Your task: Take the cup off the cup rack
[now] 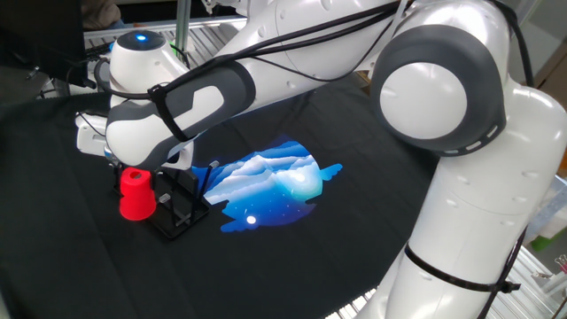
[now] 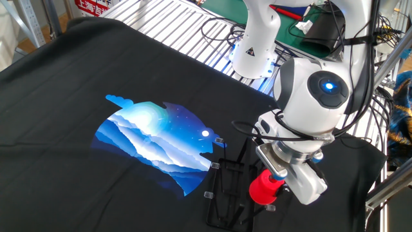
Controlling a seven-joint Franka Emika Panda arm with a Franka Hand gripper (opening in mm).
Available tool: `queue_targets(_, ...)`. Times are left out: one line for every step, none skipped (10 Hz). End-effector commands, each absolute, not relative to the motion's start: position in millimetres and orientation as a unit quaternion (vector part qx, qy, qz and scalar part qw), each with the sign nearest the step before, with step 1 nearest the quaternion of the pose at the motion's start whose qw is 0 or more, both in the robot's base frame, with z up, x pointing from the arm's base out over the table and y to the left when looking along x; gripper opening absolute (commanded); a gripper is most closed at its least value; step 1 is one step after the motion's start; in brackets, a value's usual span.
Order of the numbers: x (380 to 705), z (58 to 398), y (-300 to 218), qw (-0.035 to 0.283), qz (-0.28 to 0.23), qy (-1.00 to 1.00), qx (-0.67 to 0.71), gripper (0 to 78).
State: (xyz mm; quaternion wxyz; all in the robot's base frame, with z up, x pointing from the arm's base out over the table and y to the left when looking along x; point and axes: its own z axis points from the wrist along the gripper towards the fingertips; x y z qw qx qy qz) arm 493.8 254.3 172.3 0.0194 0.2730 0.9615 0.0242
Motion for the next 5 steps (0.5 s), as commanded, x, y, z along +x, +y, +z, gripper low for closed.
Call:
queue_targets(493,173,255,0.017,0.021,0.963,0.269,1.1)
queue_targets(493,173,255,0.017,0.021,0.963,0.269,1.1)
queue_targets(493,173,255,0.017,0.021,0.963,0.269,1.1)
queue_targets(486,227,249,0.007,0.003,0.961,0.278,1.1)
queue_targets(486,233,249,0.006,0.002,0.961,0.278,1.1)
